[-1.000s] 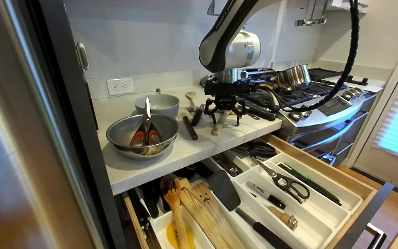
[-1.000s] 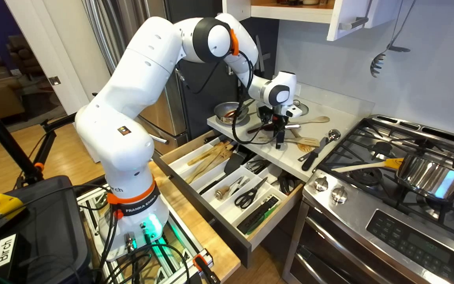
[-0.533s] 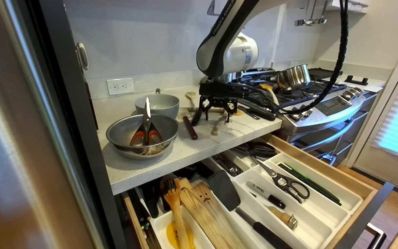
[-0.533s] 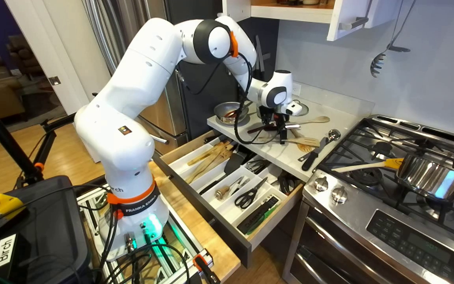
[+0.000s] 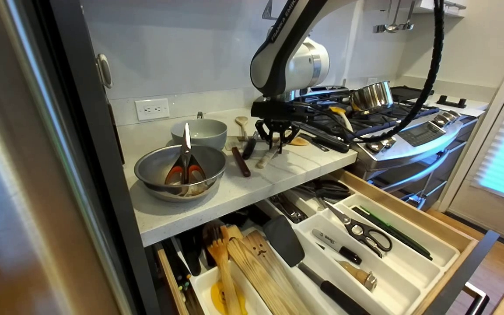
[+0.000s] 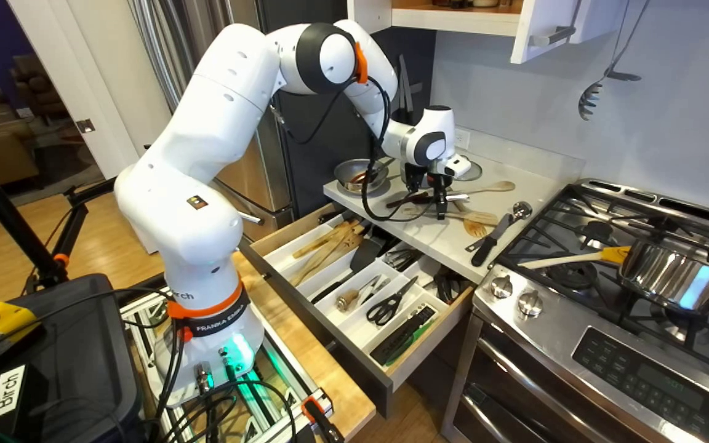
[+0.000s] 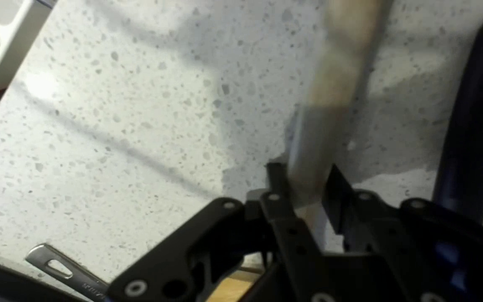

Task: Put the brown spatula in the drawer

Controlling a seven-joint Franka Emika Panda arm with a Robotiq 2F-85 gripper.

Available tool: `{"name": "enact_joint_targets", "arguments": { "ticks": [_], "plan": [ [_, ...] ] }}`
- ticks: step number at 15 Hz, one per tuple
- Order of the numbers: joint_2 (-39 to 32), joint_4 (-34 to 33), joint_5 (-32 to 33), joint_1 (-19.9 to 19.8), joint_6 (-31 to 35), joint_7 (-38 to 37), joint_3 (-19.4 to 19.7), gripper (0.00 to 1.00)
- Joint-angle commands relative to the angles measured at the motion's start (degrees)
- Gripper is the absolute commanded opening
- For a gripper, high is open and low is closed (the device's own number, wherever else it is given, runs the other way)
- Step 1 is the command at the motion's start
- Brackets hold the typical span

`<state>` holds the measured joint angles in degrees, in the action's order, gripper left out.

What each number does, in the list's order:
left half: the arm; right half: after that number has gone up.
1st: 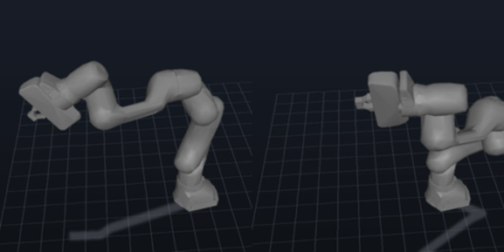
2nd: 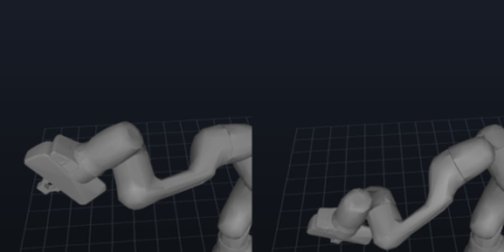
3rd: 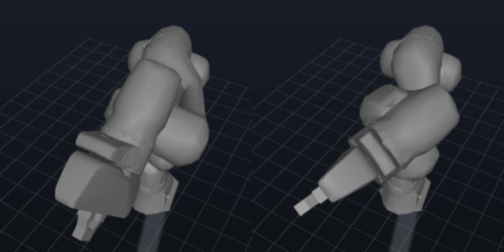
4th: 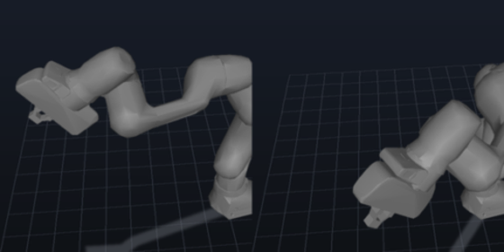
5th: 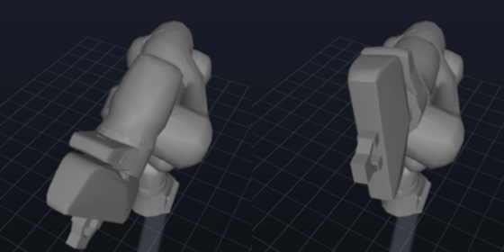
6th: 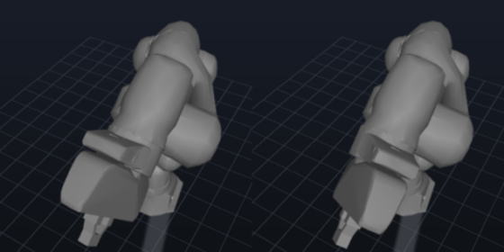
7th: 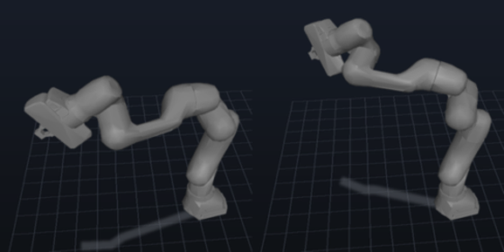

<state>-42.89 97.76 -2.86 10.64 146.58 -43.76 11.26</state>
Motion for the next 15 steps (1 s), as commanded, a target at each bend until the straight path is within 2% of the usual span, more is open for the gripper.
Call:
{"name": "enact_joint_targets", "arguments": {
  "ticks": [1,2,5,7,9,11,14,15],
  "plan": [
    [5.2,8.9,2.7,3.0,4.7,-3.9,2.4,0.02],
    [6.8,11.2,3.3,3.7,6.3,-4.3,2.7,0.06],
    [13.5,20.7,7.2,7.6,16.3,-4.9,5.2,0.06],
    [18.0,26.7,8.3,9.9,20.1,-5.2,6.4,0.06],
    [23.4,32.7,8.9,11.0,16.7,-4.7,6.9,0.06],
    [29.9,39.0,7.1,7.4,13.6,0.0,2.5,0.06],
    [38.9,47.8,9.0,5.4,8.2,2.5,0.1,0.06],
    [41.2,50.5,11.8,5.6,6.2,1.5,-0.4,0.06]
  ]
}}
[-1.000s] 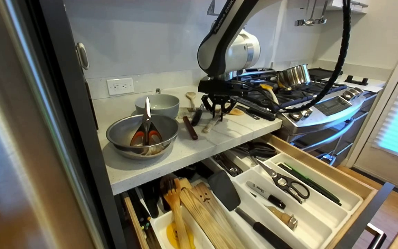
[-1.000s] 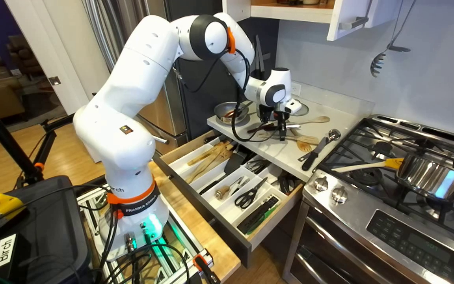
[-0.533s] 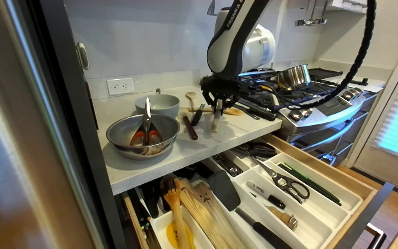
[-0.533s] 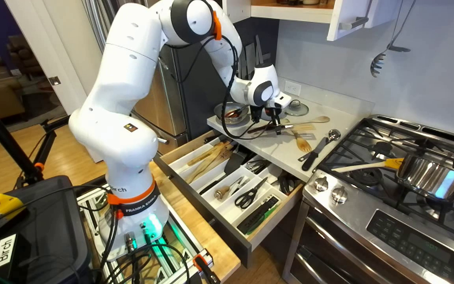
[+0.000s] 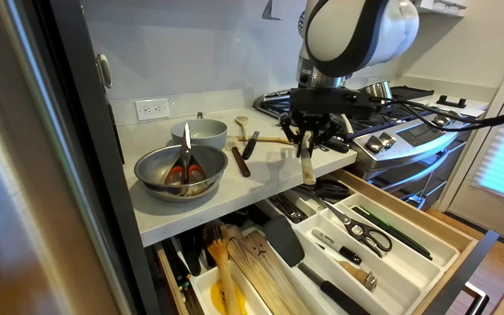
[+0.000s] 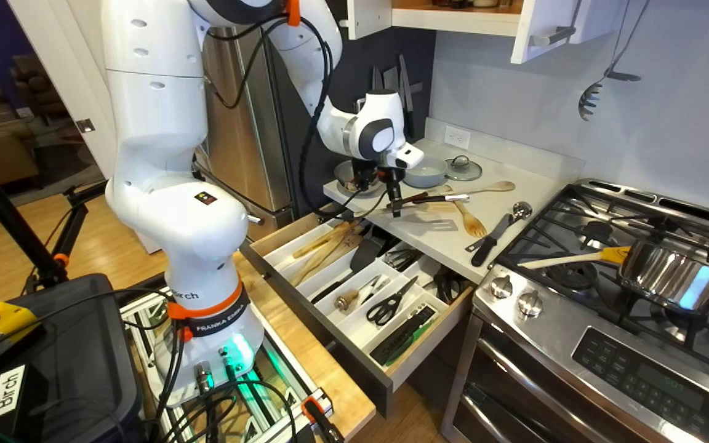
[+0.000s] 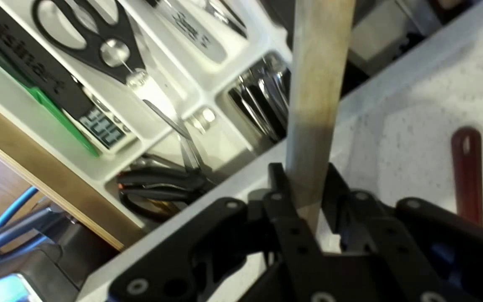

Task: Put the brown spatula in the drawer

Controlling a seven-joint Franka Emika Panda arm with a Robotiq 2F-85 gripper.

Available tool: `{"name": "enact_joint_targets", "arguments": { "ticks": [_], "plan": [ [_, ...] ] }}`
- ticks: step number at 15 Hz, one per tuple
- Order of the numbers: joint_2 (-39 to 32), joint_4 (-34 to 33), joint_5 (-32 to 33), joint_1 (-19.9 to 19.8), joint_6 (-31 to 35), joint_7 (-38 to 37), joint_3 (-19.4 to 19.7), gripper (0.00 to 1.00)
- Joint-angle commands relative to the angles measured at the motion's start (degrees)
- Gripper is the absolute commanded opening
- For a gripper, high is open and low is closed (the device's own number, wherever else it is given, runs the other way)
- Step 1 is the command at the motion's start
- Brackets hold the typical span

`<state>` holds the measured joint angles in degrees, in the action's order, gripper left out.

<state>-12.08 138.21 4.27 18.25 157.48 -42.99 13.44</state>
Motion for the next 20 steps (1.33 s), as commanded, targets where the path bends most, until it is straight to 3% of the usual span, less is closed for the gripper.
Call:
{"name": "enact_joint_targets", "arguments": {
  "ticks": [1,3,6,7,10,11,15,18,20],
  "plan": [
    [12.9,12.4,7.1,-2.8,-7.0,0.2,-3.8,0.06],
    [16.1,16.5,5.8,-5.6,-7.0,3.0,-7.9,0.06],
    [18.0,20.0,-3.5,-8.4,-5.6,12.0,-11.4,0.06],
    [15.3,17.0,0.6,-9.3,-6.2,6.7,-13.2,0.24],
    [16.6,18.6,-2.7,-10.6,-6.2,10.8,-13.9,0.24],
    [15.3,17.6,-4.6,-10.1,-6.7,13.3,-13.9,0.06],
    [12.9,18.6,-17.1,-6.4,-7.1,26.8,-19.3,0.06],
    [12.1,19.9,-24.9,-4.9,-7.7,31.9,-23.4,0.06],
    [10.1,19.1,-26.1,-4.8,-7.9,33.7,-24.8,0.06]
  ]
}}
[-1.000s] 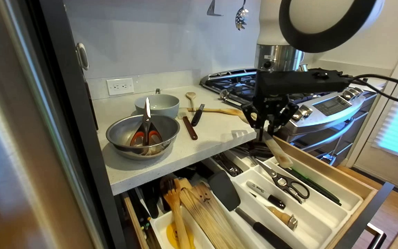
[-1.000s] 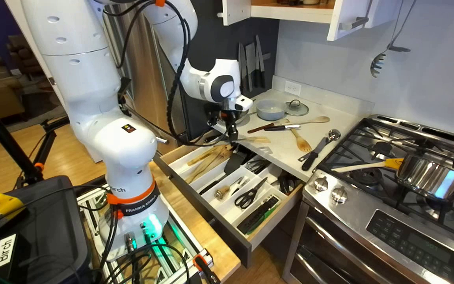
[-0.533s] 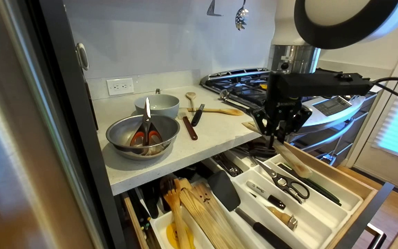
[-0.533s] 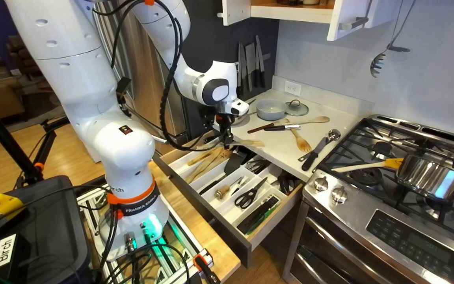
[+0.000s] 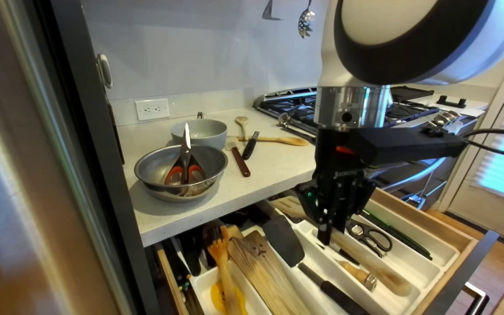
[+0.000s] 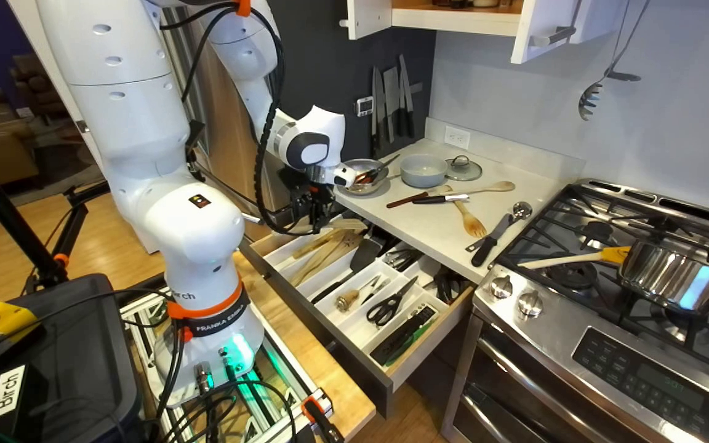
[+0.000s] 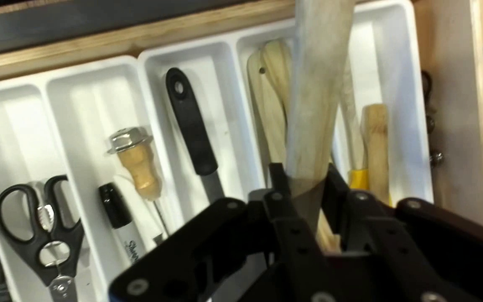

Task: Put the brown spatula in the drawer

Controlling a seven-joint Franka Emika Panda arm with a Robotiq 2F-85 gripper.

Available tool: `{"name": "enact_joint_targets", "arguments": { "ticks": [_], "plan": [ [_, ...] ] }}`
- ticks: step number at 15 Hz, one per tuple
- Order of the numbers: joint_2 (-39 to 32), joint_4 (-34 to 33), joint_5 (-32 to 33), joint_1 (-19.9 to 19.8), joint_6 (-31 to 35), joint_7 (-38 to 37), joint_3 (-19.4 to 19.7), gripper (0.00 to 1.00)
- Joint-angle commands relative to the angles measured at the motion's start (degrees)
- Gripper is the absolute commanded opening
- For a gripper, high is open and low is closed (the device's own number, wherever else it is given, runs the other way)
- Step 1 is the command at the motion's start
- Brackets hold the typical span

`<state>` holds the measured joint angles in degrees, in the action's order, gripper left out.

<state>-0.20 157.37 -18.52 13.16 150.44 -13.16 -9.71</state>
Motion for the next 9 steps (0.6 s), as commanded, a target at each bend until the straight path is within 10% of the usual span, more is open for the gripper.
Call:
{"name": "enact_joint_targets", "arguments": {
  "ticks": [1,9],
  "plan": [
    [-2.8,0.0,-3.0,0.0,-0.3,5.2,-1.9,0.06],
    [-23.4,-9.7,11.4,-2.1,12.6,15.3,1.6,0.06]
  ]
}}
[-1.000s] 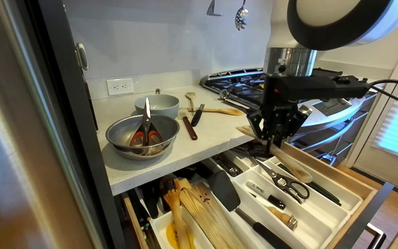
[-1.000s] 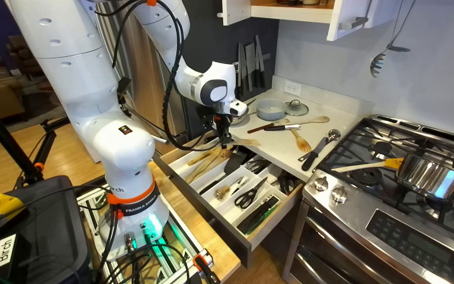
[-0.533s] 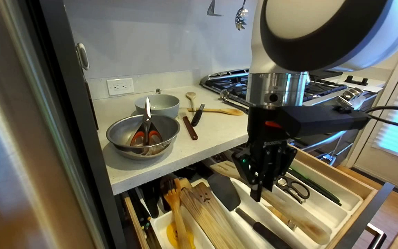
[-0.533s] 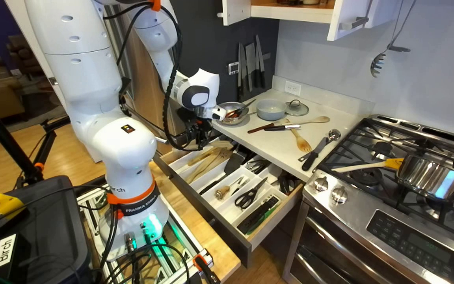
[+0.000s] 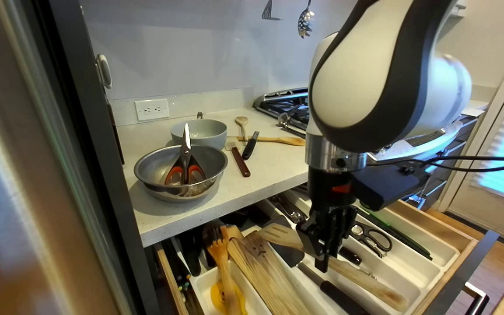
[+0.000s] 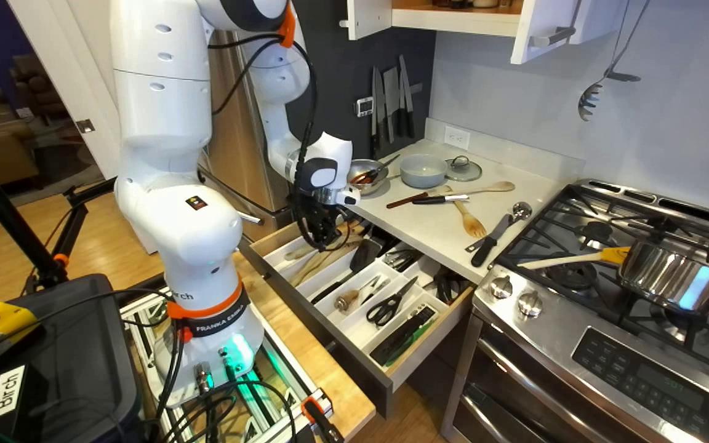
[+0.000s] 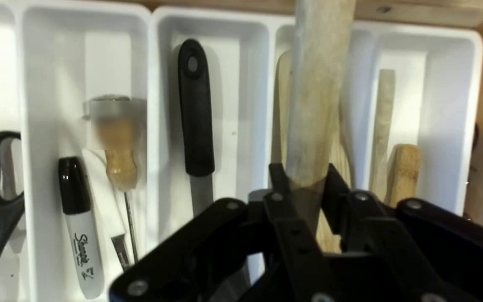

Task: Put the brown spatula in the drawer

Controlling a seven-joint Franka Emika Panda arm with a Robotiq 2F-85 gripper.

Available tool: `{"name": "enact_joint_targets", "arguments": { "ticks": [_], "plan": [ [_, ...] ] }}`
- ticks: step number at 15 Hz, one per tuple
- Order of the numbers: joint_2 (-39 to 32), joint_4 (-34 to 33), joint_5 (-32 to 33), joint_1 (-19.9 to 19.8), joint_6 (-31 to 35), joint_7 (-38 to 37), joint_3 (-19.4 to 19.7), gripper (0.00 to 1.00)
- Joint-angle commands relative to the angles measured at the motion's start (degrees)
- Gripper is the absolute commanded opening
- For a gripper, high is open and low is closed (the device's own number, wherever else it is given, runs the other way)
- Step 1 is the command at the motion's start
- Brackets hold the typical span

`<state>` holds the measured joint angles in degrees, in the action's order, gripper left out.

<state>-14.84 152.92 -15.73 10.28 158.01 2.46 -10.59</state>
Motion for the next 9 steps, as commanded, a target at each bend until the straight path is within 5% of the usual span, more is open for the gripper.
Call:
{"name": "enact_joint_targets", "arguments": {
  "ticks": [1,4,5,9],
  "plan": [
    [-10.7,-7.1,11.5,1.8,6.5,-1.0,3.3,0.06],
    [-16.3,-12.6,15.8,3.4,8.0,-1.2,3.3,0.06],
    [-17.6,-14.0,16.4,3.6,7.7,-0.9,2.7,0.49],
    [-15.7,-15.1,17.2,3.7,5.5,0.1,0.1,0.7]
  ]
}}
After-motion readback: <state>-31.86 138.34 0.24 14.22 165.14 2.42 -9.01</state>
